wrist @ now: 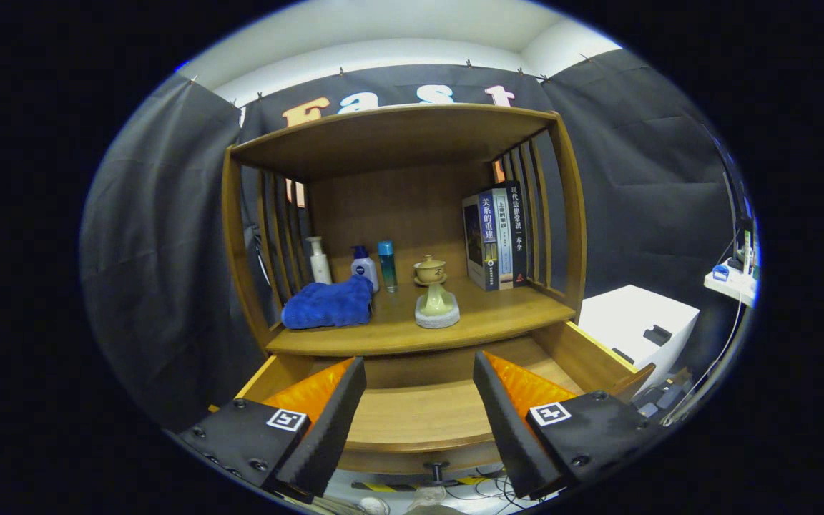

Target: Pull open the drawer, take out the items inside it, and place them on the countertop above the cabinet.

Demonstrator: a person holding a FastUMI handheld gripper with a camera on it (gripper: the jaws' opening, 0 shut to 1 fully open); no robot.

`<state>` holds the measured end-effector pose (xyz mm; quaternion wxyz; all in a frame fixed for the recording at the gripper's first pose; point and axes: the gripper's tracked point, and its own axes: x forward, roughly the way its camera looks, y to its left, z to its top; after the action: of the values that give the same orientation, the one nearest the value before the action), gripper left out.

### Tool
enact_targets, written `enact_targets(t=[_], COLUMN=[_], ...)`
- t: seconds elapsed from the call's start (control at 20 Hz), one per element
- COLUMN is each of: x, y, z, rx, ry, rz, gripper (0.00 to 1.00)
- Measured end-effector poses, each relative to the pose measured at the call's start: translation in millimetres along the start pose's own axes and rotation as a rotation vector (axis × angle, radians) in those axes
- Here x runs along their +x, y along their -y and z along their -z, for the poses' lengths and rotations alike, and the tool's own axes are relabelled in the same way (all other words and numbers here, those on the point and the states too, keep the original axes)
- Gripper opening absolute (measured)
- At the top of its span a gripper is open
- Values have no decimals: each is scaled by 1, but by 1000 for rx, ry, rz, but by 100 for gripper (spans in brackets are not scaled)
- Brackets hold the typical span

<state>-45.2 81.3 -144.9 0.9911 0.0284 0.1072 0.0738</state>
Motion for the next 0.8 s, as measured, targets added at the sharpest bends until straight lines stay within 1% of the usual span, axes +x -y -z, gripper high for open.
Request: enact_targets(t=[0.15,0.25,0.45,0.65,0.8], x=[-10,-14,-21,-23,-20], y=[1,3,9,17,20], z=[16,29,61,99,117], rx=[20,11,-3,-15,-34], ry=[18,17,-14,-69,-95], rz=[-8,-6,7,39,50], gripper=[97,97,97,97,98])
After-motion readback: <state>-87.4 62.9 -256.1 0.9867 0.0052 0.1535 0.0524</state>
